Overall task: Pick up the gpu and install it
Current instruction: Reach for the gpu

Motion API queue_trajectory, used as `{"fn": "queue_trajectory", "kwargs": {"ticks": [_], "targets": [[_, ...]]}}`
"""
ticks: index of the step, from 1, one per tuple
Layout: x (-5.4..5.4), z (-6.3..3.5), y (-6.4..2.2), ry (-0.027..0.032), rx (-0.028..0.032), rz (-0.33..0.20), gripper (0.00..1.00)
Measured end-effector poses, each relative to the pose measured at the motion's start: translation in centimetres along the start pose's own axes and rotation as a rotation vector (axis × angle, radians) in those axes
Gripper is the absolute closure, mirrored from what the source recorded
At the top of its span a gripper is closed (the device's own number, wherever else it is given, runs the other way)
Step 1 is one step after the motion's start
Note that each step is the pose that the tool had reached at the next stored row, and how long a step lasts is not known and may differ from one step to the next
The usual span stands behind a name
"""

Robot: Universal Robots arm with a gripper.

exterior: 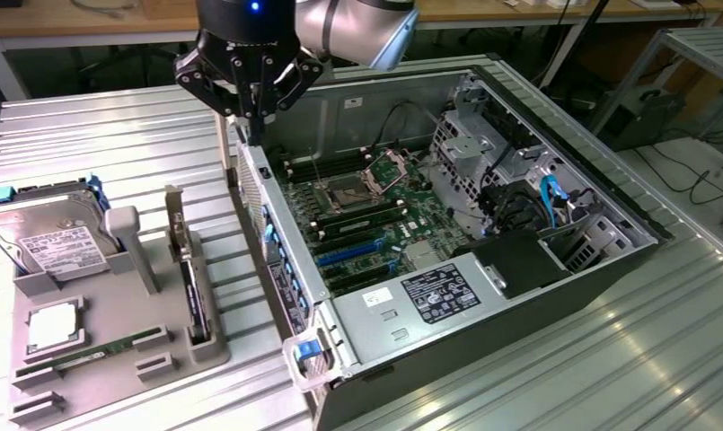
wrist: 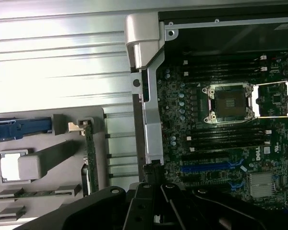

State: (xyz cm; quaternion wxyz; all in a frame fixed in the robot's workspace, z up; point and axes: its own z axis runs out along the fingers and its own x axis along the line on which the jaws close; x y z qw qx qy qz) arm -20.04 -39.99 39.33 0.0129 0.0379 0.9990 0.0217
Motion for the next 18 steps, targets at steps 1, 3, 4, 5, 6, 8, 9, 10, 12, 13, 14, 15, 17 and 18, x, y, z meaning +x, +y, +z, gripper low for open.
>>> {"fn": "queue_trajectory", "kwargs": {"ticks": [1,3,4,5,6,8,9,10,12,13,14,15,17,18], "targets": [[0.1,0.0,-0.01,0.0,0.0,0.0,0.89],[0.2,0.0,-0.02,0.0,0.0,0.0,0.89],[0.2,0.0,-0.03,0.0,0.0,0.0,0.89],[0.3,0.0,-0.04,0.0,-0.0001,0.0,0.89],[0.3,-0.01,-0.05,0.0,-0.0001,0.0,0.89],[0.4,-0.01,-0.06,0.0,0.0,0.0,0.89],[0.5,-0.01,-0.07,-0.0001,0.0,0.0,0.89],[0.6,-0.02,-0.08,0.0,0.0,0.0,0.89],[0.7,-0.02,-0.1,0.0,0.0,0.0,0.89],[0.7,-0.02,-0.11,0.0,0.0,0.0,0.89],[0.8,-0.02,-0.12,0.0,-0.0001,0.0,0.89],[0.9,-0.02,-0.13,0.0,-0.0001,0.0,0.89],[1.0,-0.03,-0.15,-0.0001,-0.0001,0.0,0.89],[1.1,-0.03,-0.16,0.0,0.0,0.0,0.89]]}}
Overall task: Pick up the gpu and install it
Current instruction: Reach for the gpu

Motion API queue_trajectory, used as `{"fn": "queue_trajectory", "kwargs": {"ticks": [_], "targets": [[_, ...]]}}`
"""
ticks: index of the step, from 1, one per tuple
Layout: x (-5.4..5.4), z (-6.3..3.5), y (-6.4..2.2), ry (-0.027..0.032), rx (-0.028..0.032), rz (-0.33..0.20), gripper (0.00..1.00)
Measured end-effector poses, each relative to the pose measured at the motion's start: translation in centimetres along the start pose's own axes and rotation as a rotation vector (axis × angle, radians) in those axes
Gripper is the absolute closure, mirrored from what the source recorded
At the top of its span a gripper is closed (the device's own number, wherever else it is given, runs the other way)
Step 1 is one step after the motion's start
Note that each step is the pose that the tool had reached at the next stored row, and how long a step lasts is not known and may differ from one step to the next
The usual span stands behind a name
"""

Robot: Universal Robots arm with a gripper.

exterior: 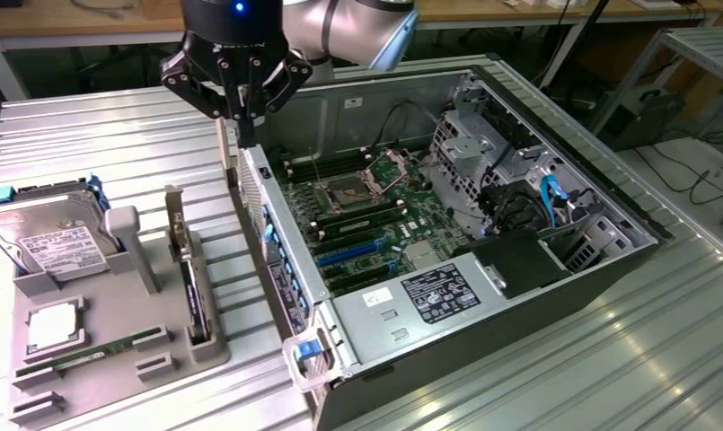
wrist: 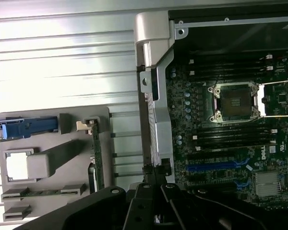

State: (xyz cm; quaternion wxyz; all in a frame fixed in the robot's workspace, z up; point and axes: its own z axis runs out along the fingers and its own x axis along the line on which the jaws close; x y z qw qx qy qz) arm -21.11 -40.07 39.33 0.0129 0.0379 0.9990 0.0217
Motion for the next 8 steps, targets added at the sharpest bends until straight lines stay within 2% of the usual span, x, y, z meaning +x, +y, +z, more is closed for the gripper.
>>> {"fn": "queue_trajectory", "kwargs": {"ticks": [1,3,6,7,8], "targets": [[0.1,0.0,-0.01,0.0,0.0,0.0,0.89],[1.1,-0.04,-0.21,0.0,0.0,0.0,0.89],[1.6,-0.05,-0.3,0.0001,0.0,0.0,0.89],[2.4,-0.08,-0.46,0.0001,0.0,0.0,0.89],[2.5,-0.09,-0.49,0.0001,0.0,0.0,0.89]]}}
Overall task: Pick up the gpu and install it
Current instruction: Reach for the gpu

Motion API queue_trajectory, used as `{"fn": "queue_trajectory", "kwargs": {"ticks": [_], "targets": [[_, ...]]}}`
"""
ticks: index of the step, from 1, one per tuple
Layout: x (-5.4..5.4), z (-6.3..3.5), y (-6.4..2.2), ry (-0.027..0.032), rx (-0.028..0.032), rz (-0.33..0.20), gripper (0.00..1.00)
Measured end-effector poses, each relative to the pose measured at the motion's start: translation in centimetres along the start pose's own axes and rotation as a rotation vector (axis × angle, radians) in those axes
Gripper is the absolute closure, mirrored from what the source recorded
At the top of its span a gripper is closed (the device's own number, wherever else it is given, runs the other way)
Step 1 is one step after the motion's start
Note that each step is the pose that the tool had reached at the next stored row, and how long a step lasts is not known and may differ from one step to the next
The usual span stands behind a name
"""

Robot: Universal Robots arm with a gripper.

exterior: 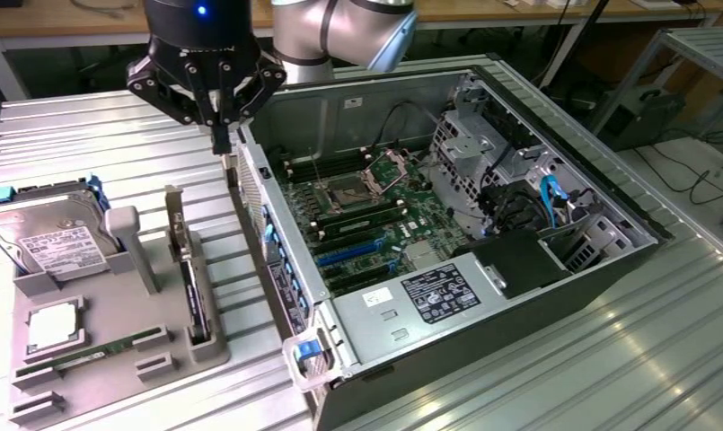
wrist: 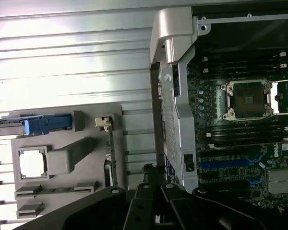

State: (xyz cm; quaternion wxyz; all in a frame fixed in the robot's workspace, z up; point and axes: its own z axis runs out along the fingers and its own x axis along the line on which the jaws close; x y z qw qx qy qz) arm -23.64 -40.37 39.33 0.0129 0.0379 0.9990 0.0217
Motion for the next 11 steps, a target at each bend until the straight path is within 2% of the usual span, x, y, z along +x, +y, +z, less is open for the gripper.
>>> {"fn": "queue_trajectory", "kwargs": {"ticks": [11], "targets": [[1.3,-0.05,-0.44,-0.0001,0.0,0.0,0.89]]}}
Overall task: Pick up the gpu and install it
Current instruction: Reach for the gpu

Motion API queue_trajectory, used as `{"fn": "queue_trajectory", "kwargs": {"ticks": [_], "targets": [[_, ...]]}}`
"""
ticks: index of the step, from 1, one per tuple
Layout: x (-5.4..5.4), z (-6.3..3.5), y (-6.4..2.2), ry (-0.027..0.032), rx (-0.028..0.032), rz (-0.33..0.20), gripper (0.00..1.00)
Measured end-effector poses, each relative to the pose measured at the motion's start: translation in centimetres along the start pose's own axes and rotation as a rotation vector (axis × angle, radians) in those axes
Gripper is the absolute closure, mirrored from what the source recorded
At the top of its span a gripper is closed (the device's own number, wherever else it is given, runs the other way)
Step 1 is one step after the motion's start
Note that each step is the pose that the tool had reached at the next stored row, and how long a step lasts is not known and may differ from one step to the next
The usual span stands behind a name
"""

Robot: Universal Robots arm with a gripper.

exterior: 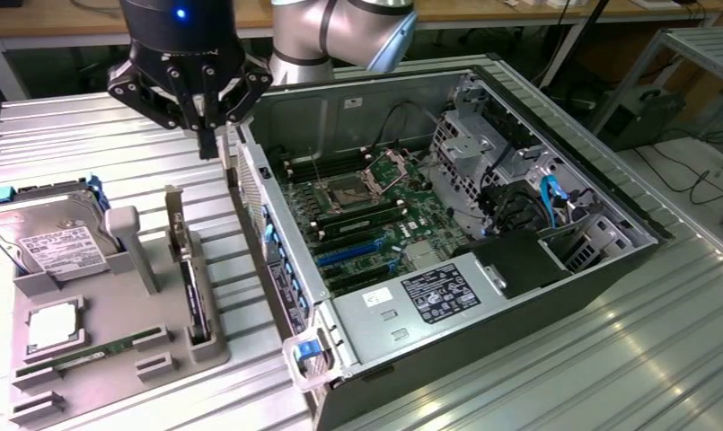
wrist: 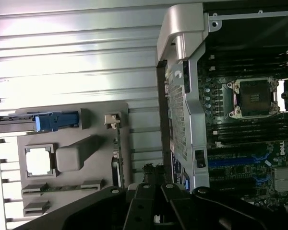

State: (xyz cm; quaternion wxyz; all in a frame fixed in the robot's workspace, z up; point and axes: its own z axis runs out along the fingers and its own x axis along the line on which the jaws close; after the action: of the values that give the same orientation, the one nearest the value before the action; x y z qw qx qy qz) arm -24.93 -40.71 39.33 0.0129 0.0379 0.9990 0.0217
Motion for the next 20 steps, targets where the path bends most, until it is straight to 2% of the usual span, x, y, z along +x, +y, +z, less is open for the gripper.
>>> {"fn": "queue_trajectory", "kwargs": {"ticks": [20], "targets": [[2.3,-0.12,-1.34,0.0001,0.0,0.0,0.89]]}}
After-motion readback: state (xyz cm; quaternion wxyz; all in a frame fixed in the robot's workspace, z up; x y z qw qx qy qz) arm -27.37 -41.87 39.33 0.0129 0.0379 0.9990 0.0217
